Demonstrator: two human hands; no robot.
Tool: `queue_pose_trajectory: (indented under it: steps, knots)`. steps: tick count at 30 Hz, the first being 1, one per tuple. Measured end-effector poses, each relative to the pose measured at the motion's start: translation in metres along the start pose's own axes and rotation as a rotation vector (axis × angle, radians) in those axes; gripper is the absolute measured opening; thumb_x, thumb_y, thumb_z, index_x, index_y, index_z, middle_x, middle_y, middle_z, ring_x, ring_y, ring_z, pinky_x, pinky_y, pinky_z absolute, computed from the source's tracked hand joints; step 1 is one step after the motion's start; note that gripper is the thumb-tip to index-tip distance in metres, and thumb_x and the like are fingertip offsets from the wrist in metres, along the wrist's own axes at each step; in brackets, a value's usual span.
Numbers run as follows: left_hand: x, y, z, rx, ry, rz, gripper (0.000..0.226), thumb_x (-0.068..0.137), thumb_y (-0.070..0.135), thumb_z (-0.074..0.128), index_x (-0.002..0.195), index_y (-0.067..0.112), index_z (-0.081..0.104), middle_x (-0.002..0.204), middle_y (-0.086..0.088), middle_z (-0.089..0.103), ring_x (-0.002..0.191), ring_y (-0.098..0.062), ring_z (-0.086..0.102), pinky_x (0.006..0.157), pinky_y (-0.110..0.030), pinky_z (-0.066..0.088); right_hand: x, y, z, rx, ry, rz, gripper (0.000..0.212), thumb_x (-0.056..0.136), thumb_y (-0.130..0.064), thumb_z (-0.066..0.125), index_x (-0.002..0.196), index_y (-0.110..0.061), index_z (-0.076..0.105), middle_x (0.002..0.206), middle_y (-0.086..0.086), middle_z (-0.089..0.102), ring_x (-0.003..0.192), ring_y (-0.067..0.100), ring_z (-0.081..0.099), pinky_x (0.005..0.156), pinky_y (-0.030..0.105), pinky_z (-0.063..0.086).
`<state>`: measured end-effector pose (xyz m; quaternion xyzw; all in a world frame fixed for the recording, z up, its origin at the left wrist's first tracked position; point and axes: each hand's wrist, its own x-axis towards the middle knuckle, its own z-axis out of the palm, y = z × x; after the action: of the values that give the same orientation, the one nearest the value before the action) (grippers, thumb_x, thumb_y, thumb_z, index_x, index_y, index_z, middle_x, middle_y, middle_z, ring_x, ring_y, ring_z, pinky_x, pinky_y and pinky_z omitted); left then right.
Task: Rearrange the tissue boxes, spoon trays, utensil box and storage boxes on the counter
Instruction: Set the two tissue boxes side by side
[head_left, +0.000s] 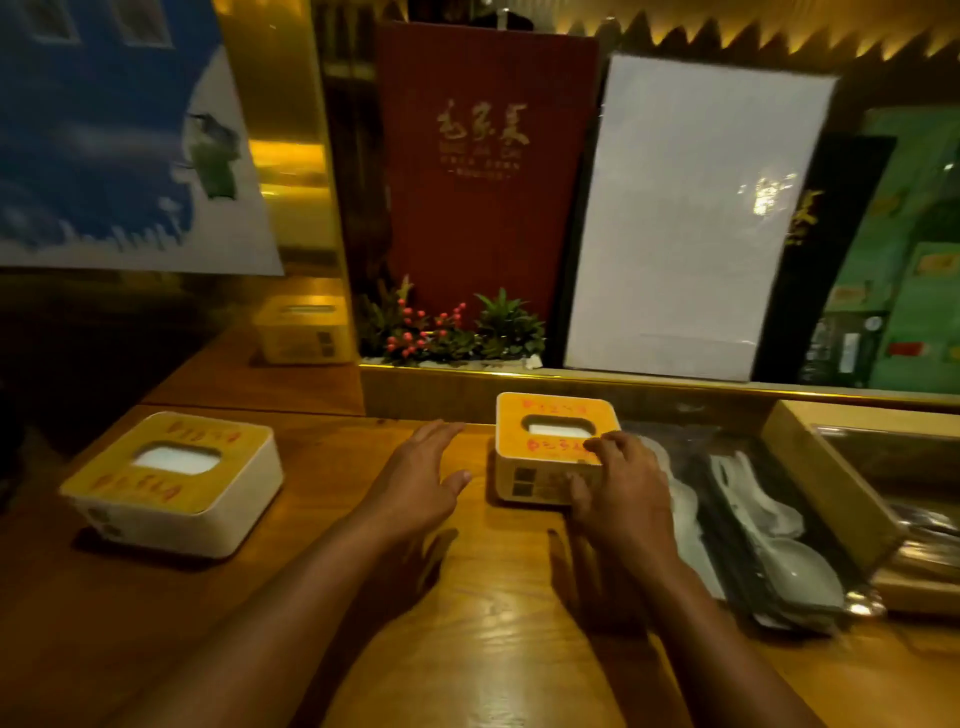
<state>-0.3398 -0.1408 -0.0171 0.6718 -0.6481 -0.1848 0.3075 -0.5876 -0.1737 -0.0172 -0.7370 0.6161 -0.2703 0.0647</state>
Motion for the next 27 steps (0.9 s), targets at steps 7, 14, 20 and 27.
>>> queue_pose_trajectory:
  steps: [7, 14, 20, 27]
  knots:
    - [-0.072, -0.07, -0.112, 0.082, 0.329, -0.067, 0.037, 0.09, 0.028, 0.068, 0.127, 0.031, 0.062, 0.129, 0.005, 0.061, 0.113, -0.017, 0.059, 0.092, -0.042, 0.054, -0.042, -0.122, 0.04, 0.269, -0.243, -0.21, 0.026, 0.094, -0.038, 0.067, 0.118, -0.032, 0.058, 0.1, -0.012, 0.064, 0.09, 0.003, 0.058, 0.073, 0.011, 0.045]
    - [-0.122, -0.176, -0.2, 0.08, 0.449, -0.216, 0.038, 0.087, 0.023, 0.073, 0.12, 0.035, 0.061, 0.129, -0.001, 0.055, 0.11, -0.023, 0.058, 0.08, -0.039, 0.056, -0.081, -0.25, 0.122, 0.313, -0.339, -0.282, 0.063, 0.088, -0.054, 0.066, 0.142, -0.041, 0.038, 0.126, -0.005, 0.061, 0.114, 0.016, 0.059, 0.09, 0.038, 0.054]
    - [-0.124, -0.239, -0.231, -0.021, 0.309, -0.358, 0.056, 0.087, 0.04, 0.072, 0.137, 0.03, 0.05, 0.145, -0.006, 0.047, 0.125, -0.029, 0.052, 0.086, -0.042, 0.051, -0.095, -0.316, 0.162, 0.247, -0.252, -0.301, 0.057, 0.085, -0.054, 0.069, 0.134, -0.04, 0.045, 0.147, 0.0, 0.034, 0.129, 0.023, 0.047, 0.091, 0.039, 0.058]
    - [-0.107, -0.242, -0.209, -0.158, 0.151, -0.223, 0.058, 0.081, 0.034, 0.08, 0.132, 0.029, 0.053, 0.138, -0.005, 0.054, 0.105, -0.022, 0.061, 0.07, -0.037, 0.062, -0.089, -0.306, 0.168, 0.11, -0.096, -0.221, 0.044, 0.084, -0.05, 0.073, 0.117, -0.032, 0.051, 0.142, 0.002, 0.041, 0.121, 0.02, 0.05, 0.078, 0.037, 0.059]
